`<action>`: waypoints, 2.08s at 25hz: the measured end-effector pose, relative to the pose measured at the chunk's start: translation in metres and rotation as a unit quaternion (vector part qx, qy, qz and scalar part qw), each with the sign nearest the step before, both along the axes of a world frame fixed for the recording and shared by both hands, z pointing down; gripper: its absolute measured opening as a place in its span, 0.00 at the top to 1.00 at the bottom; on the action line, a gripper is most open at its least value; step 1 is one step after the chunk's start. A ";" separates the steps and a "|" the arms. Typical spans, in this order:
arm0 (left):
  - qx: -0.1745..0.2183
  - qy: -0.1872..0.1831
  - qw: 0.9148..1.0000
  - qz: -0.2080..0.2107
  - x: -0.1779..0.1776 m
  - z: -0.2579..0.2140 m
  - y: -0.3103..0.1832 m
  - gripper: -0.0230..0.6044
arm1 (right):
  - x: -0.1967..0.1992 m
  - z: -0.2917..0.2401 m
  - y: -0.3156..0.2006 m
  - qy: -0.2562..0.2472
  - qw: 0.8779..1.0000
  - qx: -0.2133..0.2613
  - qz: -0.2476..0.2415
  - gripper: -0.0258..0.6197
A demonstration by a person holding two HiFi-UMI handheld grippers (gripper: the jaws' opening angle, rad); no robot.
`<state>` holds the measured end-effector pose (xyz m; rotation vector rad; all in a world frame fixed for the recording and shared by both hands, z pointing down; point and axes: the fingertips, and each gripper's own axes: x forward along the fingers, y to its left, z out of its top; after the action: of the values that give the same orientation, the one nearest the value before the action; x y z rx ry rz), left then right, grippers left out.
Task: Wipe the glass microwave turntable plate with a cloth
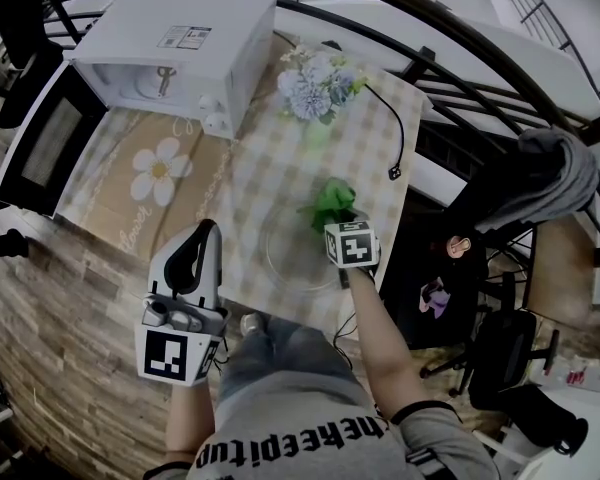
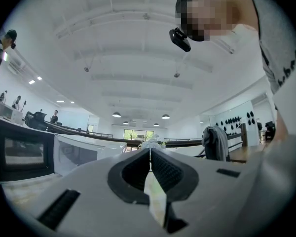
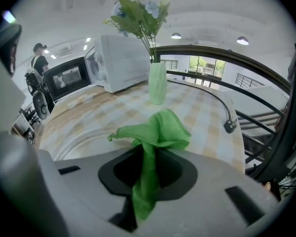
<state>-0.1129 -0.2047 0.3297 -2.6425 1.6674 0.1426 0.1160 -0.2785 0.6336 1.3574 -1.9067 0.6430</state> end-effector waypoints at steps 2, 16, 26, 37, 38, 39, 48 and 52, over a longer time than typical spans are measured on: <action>0.000 0.001 1.000 -0.001 0.000 0.000 0.000 0.95 | 0.004 0.000 0.000 0.000 1.000 0.000 0.006 0.87; -0.001 0.007 1.000 -0.017 -0.010 0.002 -0.004 0.95 | -0.154 -0.027 0.068 -0.079 0.984 -0.003 -0.160 0.87; -0.003 0.009 1.000 -0.018 -0.011 0.001 -0.006 0.95 | -0.161 -0.004 0.082 -0.051 0.979 -0.012 -0.197 0.87; 0.002 0.009 1.000 0.004 0.007 -0.002 -0.013 0.95 | -0.087 -0.004 0.062 -0.044 0.993 -0.006 -0.111 0.87; 0.002 0.009 1.000 0.006 0.008 -0.002 -0.014 0.95 | -0.079 -0.004 0.061 -0.043 0.994 -0.005 -0.103 0.87; 0.002 0.009 1.000 0.008 0.010 -0.002 -0.014 0.95 | -0.072 -0.004 0.059 -0.042 0.995 -0.004 -0.094 0.87; 0.004 0.006 1.000 0.018 0.019 -0.004 -0.017 0.95 | -0.017 -0.001 0.050 -0.036 0.999 0.001 -0.034 0.87; 0.003 0.006 1.000 0.017 0.020 -0.004 -0.016 0.95 | 0.000 -0.001 0.049 -0.031 0.999 0.001 -0.018 0.87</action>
<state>-0.0930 -0.2209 0.3259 -2.6728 1.6226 0.1620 0.1156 -0.2297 0.6324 1.3157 -1.9767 0.6724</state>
